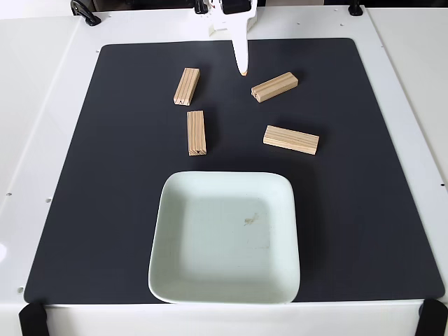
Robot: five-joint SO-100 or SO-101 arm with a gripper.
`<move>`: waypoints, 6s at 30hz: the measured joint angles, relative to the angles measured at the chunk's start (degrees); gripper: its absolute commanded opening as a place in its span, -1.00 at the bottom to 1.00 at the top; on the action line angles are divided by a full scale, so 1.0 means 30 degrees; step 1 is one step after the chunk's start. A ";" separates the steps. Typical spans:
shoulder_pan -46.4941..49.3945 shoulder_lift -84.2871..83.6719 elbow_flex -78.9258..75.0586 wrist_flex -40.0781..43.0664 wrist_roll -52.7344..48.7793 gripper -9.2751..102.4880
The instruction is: Pick up the wooden block and place them on the plate.
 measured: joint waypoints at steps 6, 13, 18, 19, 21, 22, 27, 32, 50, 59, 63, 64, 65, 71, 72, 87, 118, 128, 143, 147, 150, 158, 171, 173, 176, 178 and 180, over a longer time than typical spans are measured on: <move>0.0000 0.0000 0.0000 0.0000 0.0000 -0.85; 0.0000 0.0000 0.0000 0.0000 0.0000 -0.85; 0.0000 0.0000 0.0000 0.0000 0.0000 -0.85; 0.0000 0.0000 0.0000 0.0000 0.0000 -0.85; 0.0000 0.0000 0.0000 0.0000 0.0000 -0.85; 0.0000 0.0000 0.0000 0.0000 0.0000 -0.85; 0.0000 0.0000 0.0000 0.0000 0.0000 -0.85; 0.0000 0.0000 0.0000 0.0000 0.0000 -0.85; 0.0000 0.0000 0.0000 0.0000 0.0000 -0.85; 0.0000 0.0000 0.0000 0.0000 0.0000 -0.85; 0.0000 0.0000 0.0000 0.0000 0.0000 -0.85; 0.0000 0.0000 0.0000 0.0000 0.0000 -0.85; 0.0000 0.0000 0.0000 0.0000 0.0000 -0.85; 0.0000 0.0000 0.0000 0.0000 0.0000 -0.85; 0.0000 0.0000 0.0000 0.0000 0.0000 -0.85; -0.0381 0.0000 0.0000 0.0000 0.0000 -0.85; -0.0352 -0.0088 0.0000 0.0000 0.0000 -0.85; -0.0117 -0.2256 -0.4072 0.0059 0.0000 -0.85; 0.1875 -0.7354 -1.7461 0.3896 0.0000 -0.85; 0.2227 -1.0723 -2.2734 0.5977 0.0000 -0.85; 0.2197 -1.4238 -2.6631 0.7734 -0.0264 -0.85; 0.2139 -2.3232 -3.4980 1.0957 -0.6299 -0.85; 0.4277 -2.6279 -3.1846 1.2100 -2.6250 -0.85; 0.5127 -2.5605 -2.9941 1.2100 -2.9385 -0.85; 0.6416 -2.4229 -2.6719 1.2070 -3.3340 -0.85; 0.7119 -2.3174 -2.4873 1.2070 -3.4951 -0.85; 0.7354 -2.2295 -2.3467 1.2070 -3.5420 -0.85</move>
